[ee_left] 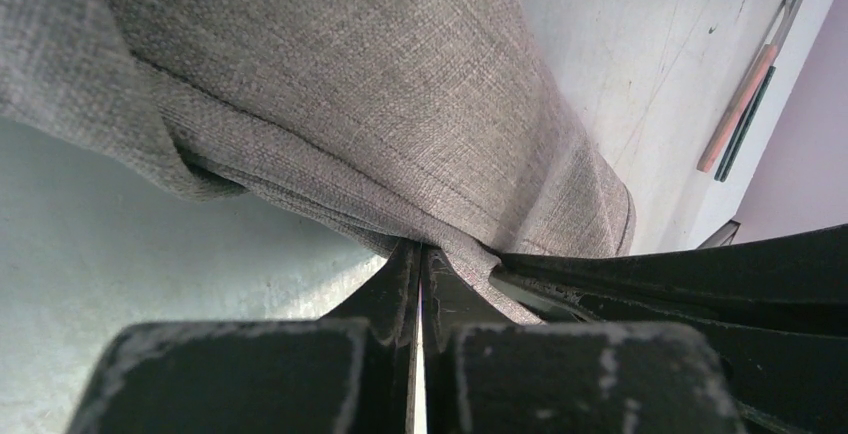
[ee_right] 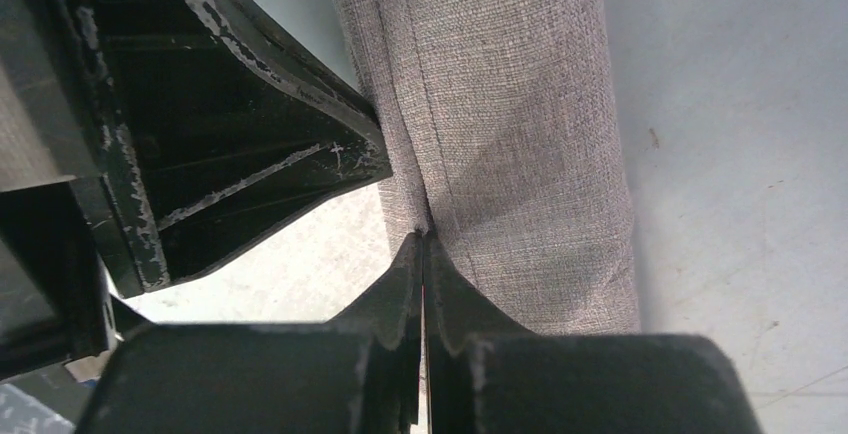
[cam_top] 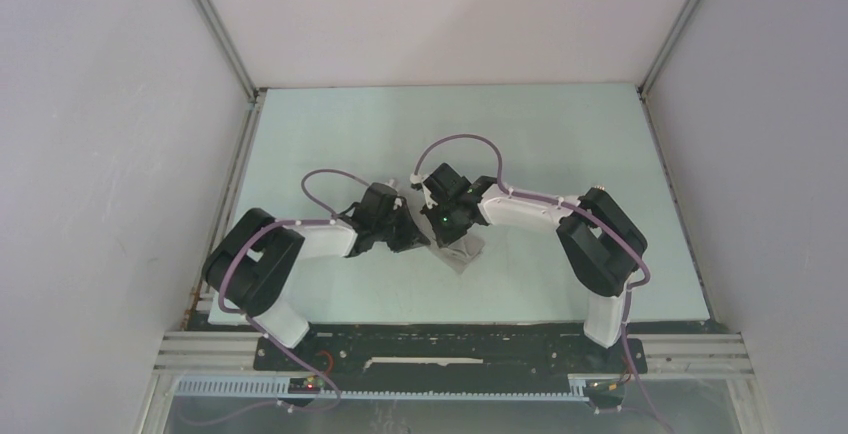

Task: Fold the napkin into a case and place the utensils inside
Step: Smooth out the smaller rectangle-folded napkin at the center of the board.

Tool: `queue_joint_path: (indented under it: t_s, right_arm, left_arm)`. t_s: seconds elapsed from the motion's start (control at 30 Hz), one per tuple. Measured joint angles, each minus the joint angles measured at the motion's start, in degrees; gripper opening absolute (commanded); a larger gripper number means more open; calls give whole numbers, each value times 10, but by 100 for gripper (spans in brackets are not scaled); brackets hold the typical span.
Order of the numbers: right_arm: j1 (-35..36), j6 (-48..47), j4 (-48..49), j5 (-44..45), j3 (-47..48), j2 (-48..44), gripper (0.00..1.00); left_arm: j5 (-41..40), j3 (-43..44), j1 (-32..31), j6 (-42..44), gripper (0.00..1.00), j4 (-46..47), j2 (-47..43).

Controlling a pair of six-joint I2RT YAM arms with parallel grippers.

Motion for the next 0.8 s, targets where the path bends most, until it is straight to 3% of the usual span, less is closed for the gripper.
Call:
queue_joint_path:
  t_s: [0.3, 0.6, 0.8]
  right_arm:
    - [-1, 75, 0, -12, 0, 0, 0]
    - [-11, 145, 2, -12, 0, 12, 0]
    - [-14, 166, 13, -17, 0, 29, 0]
  left_arm:
    - [-6, -10, -1, 0, 1, 8, -7]
    - [-31, -20, -4, 10, 8, -32, -56]
    - [-38, -36, 8, 24, 0, -87, -146]
